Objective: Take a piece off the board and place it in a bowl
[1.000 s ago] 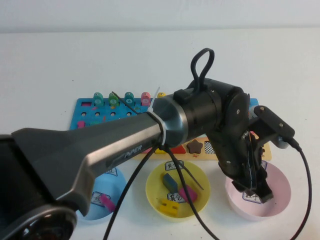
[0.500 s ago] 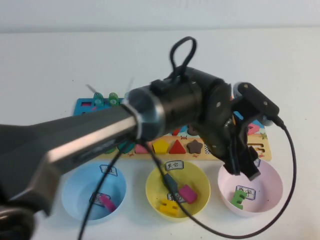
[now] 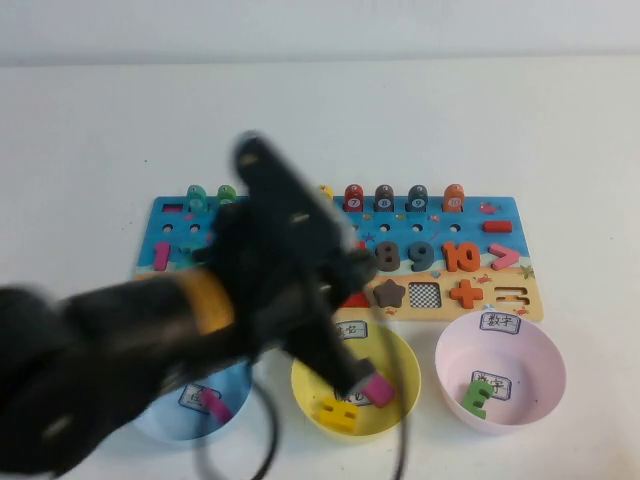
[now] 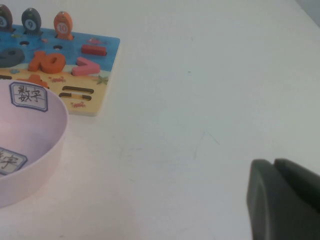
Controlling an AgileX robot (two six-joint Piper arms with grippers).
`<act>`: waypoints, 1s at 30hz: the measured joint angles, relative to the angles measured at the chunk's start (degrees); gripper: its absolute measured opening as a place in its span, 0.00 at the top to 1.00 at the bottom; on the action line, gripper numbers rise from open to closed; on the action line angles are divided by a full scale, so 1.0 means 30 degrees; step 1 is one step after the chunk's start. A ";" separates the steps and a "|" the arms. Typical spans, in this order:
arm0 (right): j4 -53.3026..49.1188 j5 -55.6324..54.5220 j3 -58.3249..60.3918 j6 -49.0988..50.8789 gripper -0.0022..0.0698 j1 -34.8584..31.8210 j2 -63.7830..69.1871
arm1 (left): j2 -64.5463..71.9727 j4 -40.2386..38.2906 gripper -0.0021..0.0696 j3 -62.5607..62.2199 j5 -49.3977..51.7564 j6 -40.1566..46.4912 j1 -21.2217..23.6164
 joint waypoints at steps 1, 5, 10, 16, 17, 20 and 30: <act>0.0000 0.0000 0.0000 0.0000 0.99 0.0000 0.0000 | -0.1238 0.0000 0.97 0.0931 -0.0583 0.0000 0.0000; 0.0000 0.0000 0.0000 0.0000 0.99 0.0000 0.0000 | -0.5431 0.0000 0.97 0.4223 -0.2036 0.0000 0.0012; 0.0000 0.0000 0.0000 0.0000 0.99 0.0000 0.0000 | -1.0665 0.0000 0.97 0.7419 -0.1925 0.0000 0.0012; 0.0000 0.0000 0.0000 0.0000 0.99 0.0000 0.0000 | -1.7712 0.0000 0.97 1.0210 -0.0383 0.0000 0.0012; 0.0000 0.0000 0.0000 0.0000 0.99 0.0000 0.0000 | -1.8631 0.0000 0.97 1.0505 -0.0346 0.0000 0.0012; 0.0000 0.0000 0.0000 0.0000 0.99 0.0000 0.0000 | -2.1572 0.0018 0.97 1.1477 -0.0241 0.0000 0.0012; 0.0000 0.0000 0.0000 0.0000 0.99 0.0000 0.0000 | -2.3919 0.0805 0.97 1.6157 -0.3190 -0.0254 0.4787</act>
